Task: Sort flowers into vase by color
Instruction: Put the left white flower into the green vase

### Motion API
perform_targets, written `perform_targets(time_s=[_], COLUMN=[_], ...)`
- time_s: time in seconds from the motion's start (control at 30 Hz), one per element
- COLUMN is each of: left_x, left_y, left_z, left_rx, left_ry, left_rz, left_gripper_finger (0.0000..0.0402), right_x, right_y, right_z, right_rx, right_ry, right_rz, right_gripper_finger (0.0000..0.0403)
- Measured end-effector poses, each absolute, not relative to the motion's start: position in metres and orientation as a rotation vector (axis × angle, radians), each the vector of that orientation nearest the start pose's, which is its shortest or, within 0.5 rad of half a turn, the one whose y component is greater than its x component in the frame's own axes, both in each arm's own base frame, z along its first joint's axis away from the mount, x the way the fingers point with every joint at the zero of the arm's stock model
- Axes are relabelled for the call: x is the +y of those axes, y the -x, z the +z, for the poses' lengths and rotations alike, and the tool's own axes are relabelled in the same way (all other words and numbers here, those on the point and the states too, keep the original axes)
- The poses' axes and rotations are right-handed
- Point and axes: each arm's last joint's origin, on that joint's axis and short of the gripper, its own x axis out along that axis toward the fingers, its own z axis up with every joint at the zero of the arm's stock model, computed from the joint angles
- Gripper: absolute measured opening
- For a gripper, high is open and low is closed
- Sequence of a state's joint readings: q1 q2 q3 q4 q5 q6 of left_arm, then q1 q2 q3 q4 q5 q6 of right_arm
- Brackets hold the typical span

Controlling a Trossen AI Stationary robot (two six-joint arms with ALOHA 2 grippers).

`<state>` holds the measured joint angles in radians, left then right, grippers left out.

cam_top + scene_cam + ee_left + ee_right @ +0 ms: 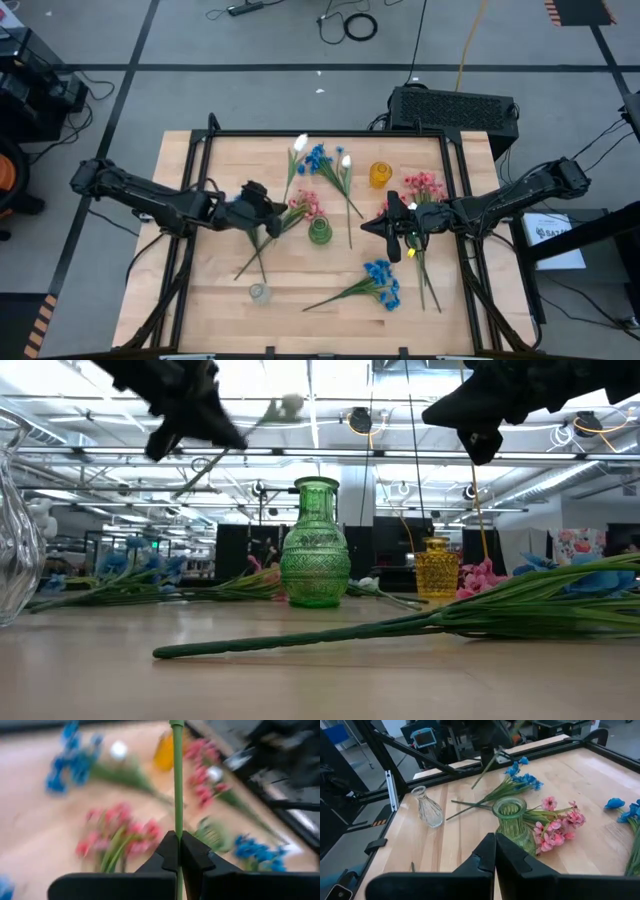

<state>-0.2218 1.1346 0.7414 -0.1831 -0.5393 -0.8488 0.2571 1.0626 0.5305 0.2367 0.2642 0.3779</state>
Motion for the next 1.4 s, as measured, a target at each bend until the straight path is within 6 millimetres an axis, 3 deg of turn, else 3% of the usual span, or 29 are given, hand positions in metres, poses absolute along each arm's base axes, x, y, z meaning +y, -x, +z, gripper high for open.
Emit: perform_targets(time_s=[0.4, 0.7, 1.4], left_x=[-0.038, -0.041, -0.050], left_y=[-0.233, -0.229, -0.247], left_z=[0.293, 0.317, 0.311], left_rx=[0.144, -0.007, -0.064], left_ry=[0.255, 0.165, 0.192], left_rz=[0.336, 0.129, 0.028], left_gripper_finger=[0.0004, 0.0004, 0.0004], right_x=[0.049, 0.049, 0.057], right_y=[-0.222, -0.223, -0.255], right_z=[0.245, 0.261, 0.265], right_rx=[0.154, 0.000, -0.221], right_ry=[-0.324, -0.293, -0.263], right_rz=[-0.095, -0.063, -0.039], right_gripper_finger=[0.0000, 0.0000, 0.0000])
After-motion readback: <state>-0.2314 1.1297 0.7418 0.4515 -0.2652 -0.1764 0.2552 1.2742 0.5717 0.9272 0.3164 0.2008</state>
